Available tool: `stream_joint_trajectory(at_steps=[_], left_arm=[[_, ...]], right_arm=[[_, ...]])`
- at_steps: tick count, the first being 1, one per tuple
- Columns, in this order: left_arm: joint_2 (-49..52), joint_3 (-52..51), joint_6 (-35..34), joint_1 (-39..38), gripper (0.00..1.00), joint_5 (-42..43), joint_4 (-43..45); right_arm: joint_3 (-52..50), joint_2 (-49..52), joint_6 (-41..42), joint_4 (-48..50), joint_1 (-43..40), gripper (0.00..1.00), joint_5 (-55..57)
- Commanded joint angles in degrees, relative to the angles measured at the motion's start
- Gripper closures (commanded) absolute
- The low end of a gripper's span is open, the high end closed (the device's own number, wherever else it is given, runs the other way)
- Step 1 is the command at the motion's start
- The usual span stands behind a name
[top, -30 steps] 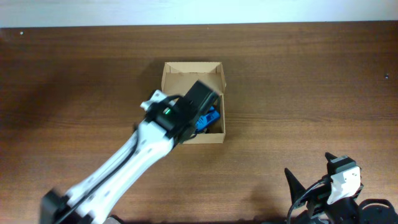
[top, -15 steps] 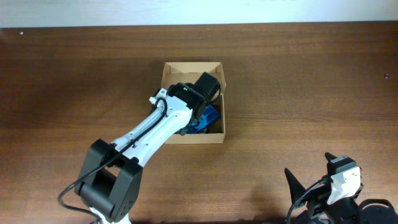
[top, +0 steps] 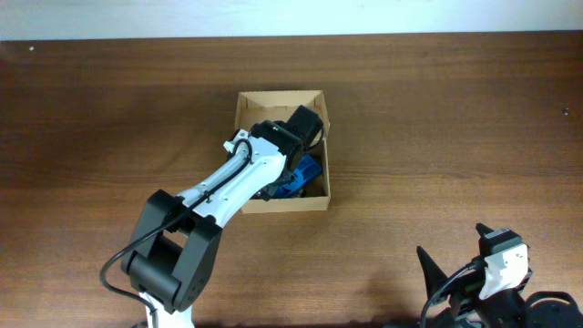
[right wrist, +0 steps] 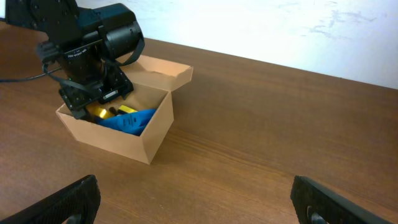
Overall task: Pack container
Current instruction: 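Lift the tape roll into the box and release it, then raise the left gripper out of the box toward the lid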
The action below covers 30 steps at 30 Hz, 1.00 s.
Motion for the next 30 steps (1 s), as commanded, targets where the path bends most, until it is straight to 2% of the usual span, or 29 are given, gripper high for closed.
stream_joint_trajectory(at_steps=[1,6,12,13,15,19,25,26,30], left_arm=[[0.5,1.2,0.4,0.4,0.19,0.2,0.0],[-0.1,1.8,0.5,0.4,0.18,0.1,-0.3],[-5.6,5.6,11.5,0.4,0.14,-1.6,-0.3],[-6.9,6.2,15.5,0.5,0.14,-1.5,-0.3],[-10.2,8.0,30.2,0.9,0.02,-0.1,-0.3],[-15.5,9.8,50.9,2.8,0.0,3.5,-1.7],[-22.9,10.2,71.0,6.5,0.0,3.6,-7.1],[-24.9,10.2,76.5,7.1,0.0,3.4,-7.6],[-29.1,10.2,86.1,7.6,0.0,1.3,-8.0]], right_arm=[[-0.1,-0.2,0.7,0.2,-0.4,0.01,0.7],[-0.1,-0.2,0.7,0.2,-0.4,0.01,0.7],[-0.1,-0.2,0.7,0.2,-0.4,0.01,0.7],[-0.1,-0.2,0.7,0.2,-0.4,0.01,0.7],[-0.1,-0.2,0.7,0.2,-0.4,0.01,0.7],[-0.1,-0.2,0.7,0.2,-0.4,0.01,0.7],[-0.1,-0.2,0.7,0.2,-0.4,0.01,0.7],[-0.1,-0.2,0.7,0.2,-0.4,0.01,0.7],[-0.1,-0.2,0.7,0.2,-0.4,0.01,0.7]])
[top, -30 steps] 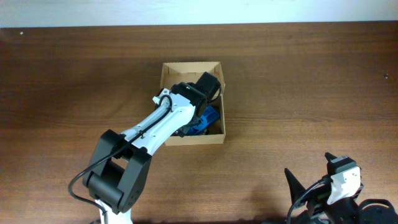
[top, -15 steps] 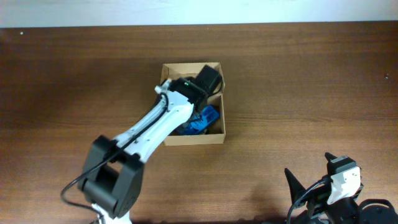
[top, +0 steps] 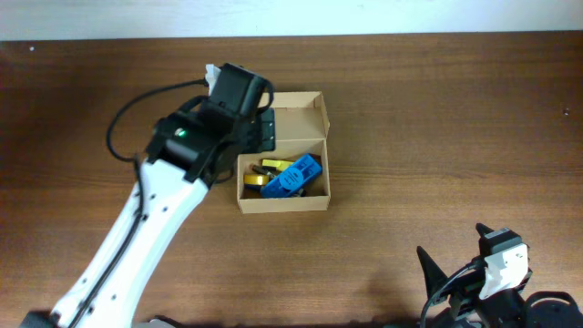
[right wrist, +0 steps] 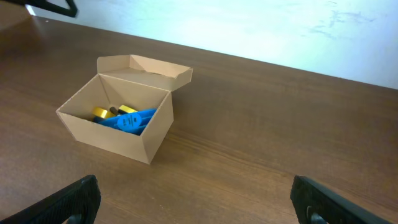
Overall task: Pack container
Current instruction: 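Raise the left gripper out of the box toward the lid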
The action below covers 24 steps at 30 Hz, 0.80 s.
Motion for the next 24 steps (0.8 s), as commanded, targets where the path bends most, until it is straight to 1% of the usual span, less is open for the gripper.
stream_joint_trajectory(at_steps=[1,5,9,18,21,23,24], left_arm=[[-4.8,0.6,15.8,0.4,0.0,-1.7,-0.1],[-7.9,0.6,15.8,0.4,0.0,-1.6,-0.2],[-8.1,0.6,15.8,0.3,0.0,-1.6,-2.8],[-8.1,0.6,15.8,0.3,0.0,-1.6,-4.2],[-8.1,0.6,15.8,0.3,0.01,-1.4,-5.2],[-8.1,0.6,15.8,0.3,0.0,1.4,-5.7],[-8.1,0.6,15.8,0.4,0.0,3.0,-5.5]], right_arm=[[-0.1,-0.2,0.6,0.2,-0.4,0.01,0.7],[-0.1,-0.2,0.6,0.2,-0.4,0.01,0.7],[-0.1,-0.2,0.6,0.2,-0.4,0.01,0.7],[-0.1,-0.2,0.7,0.2,-0.4,0.01,0.7],[-0.1,-0.2,0.7,0.1,-0.4,0.01,-1.6],[-0.1,-0.2,0.6,0.2,-0.4,0.01,-4.1],[-0.5,-0.1,0.4,2.5,-0.4,0.01,-2.7]])
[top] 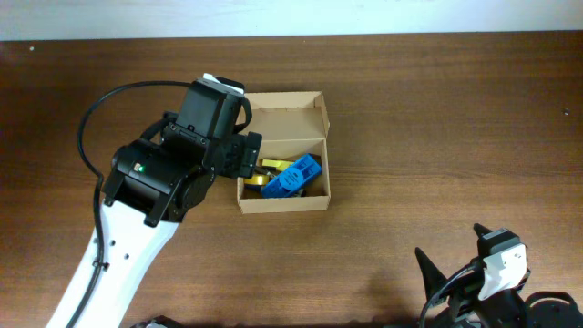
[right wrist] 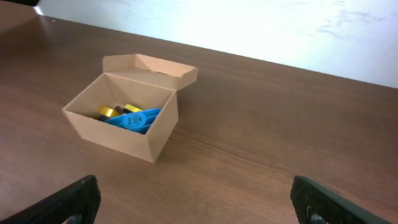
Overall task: Pack container
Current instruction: 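Raise the left gripper out of the box toward the lid, then bring both grippers to the box lid edges on either side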
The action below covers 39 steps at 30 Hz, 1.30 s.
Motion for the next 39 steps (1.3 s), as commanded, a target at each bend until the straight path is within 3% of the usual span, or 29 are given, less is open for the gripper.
stream_joint_trajectory(at_steps=[1,7,18,20,24,25,26,27,28,39], left_arm=[[-0.3,0.5,1.1,0.3,0.0,4.0,0.1],[-0.3,0.5,-1.5,4.8,0.0,6.9,2.9],[1.8,0.5,-3.3,25.2,0.0,24.9,5.9],[4.0,0.5,-3.4,27.7,0.07,27.5,6.6],[9.6,0.5,-3.4,29.9,0.57,30.7,7.5],[11.9,0.5,-3.7,30.3,0.78,31.3,7.7],[14.3,0.5,-5.1,30.7,0.98,31.3,7.9],[16.0,0.5,-6.3,30.9,0.98,31.3,8.2],[18.4,0.5,-7.8,31.2,0.98,31.4,8.8],[31.2,0.5,-14.5,31.7,0.98,41.4,15.0]], right_arm=[[-0.7,0.1,0.5,3.8,-0.4,0.01,0.6],[3.3,9.3,9.2,14.8,-0.4,0.01,6.9],[25.3,52.8,9.2,14.0,-3.1,0.01,8.1],[28.3,58.9,9.3,14.0,-4.7,0.01,8.1],[30.8,67.8,9.4,14.8,-8.9,0.36,6.2],[30.9,70.9,9.5,15.4,-11.5,0.52,2.2],[30.9,72.8,9.5,15.6,-13.4,0.61,-1.4],[30.9,74.4,9.5,15.8,-15.0,0.82,-4.7],[30.9,76.1,9.5,16.0,-16.5,0.94,-8.0],[30.9,90.0,16.0,17.5,-25.1,0.96,-26.6]])
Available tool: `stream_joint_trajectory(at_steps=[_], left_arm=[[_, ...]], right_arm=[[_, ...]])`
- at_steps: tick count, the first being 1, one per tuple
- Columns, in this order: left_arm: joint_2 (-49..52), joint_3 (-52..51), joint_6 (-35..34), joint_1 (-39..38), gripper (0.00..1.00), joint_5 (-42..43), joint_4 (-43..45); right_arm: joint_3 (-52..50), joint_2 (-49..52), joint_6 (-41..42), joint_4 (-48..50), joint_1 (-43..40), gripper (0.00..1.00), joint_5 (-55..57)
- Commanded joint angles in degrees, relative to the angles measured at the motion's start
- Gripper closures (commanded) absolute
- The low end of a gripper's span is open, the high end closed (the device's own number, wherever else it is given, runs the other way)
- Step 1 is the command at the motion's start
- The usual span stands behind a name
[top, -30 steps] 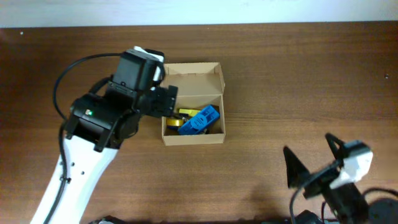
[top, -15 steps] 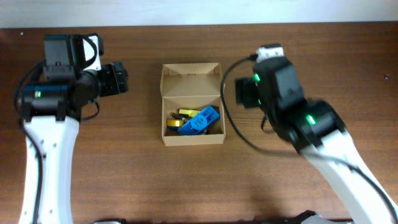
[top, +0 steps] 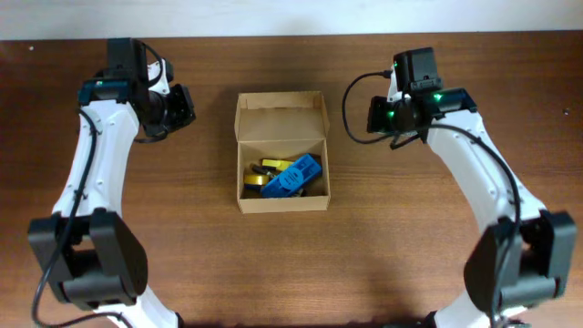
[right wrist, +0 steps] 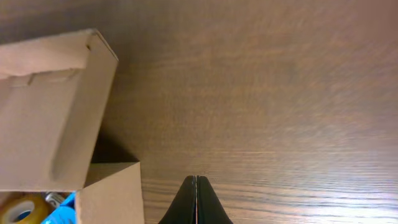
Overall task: Pack container
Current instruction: 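Bring both grippers to the box lid edges on either side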
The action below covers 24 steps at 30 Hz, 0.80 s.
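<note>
An open cardboard box (top: 240, 164) stands mid-table in the overhead view, its lid flap (top: 281, 113) folded back at the far side. Inside lie a blue object (top: 294, 175) and yellow pieces (top: 261, 174). My left gripper (top: 185, 107) hovers left of the box's far corner; its jaws do not show clearly. My right gripper (top: 372, 117) is right of the box. In the right wrist view my right gripper (right wrist: 196, 181) is shut and empty over bare wood, beside the box wall (right wrist: 112, 196) and the lid flap (right wrist: 50, 112). A yellow roll (right wrist: 23, 211) peeks out.
Dark wooden table (top: 428, 237) runs all round the box. Both arms reach in from the front, the left arm (top: 86, 191) along the left side and the right arm (top: 483, 182) along the right side. A pale wall edge lines the table's far side.
My left gripper has gone from the box's left edge to a spot farther left and back. The right arm has left its parked place at the front right and now sits right of the box, gripper shut.
My left gripper was first down inside the box over the blue and yellow things. Then it was out at the box's far left corner, then at its left edge, while the right arm stayed parked with fingers wide. Now the arms flank the box.
</note>
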Motion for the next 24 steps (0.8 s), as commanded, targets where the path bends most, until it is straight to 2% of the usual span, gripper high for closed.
stream_joint_trajectory(at_steps=[1,3,12,24], left_arm=[[4.6,0.5,-4.2,0.3,0.98,4.7,0.4],[6.7,0.5,-5.3,0.3,0.98,4.9,0.4],[17.2,0.5,-7.5,-0.3,0.98,17.0,6.8],[19.5,0.5,-12.3,-5.5,0.98,17.8,13.4]], right_arm=[[1.5,4.3,2.6,0.6,-1.3,0.97,-9.4],[1.5,6.7,4.0,1.0,-1.2,0.96,-12.1],[1.4,15.4,9.3,9.0,-1.1,0.96,-22.0],[1.4,20.6,14.6,19.4,2.4,0.96,-26.5]])
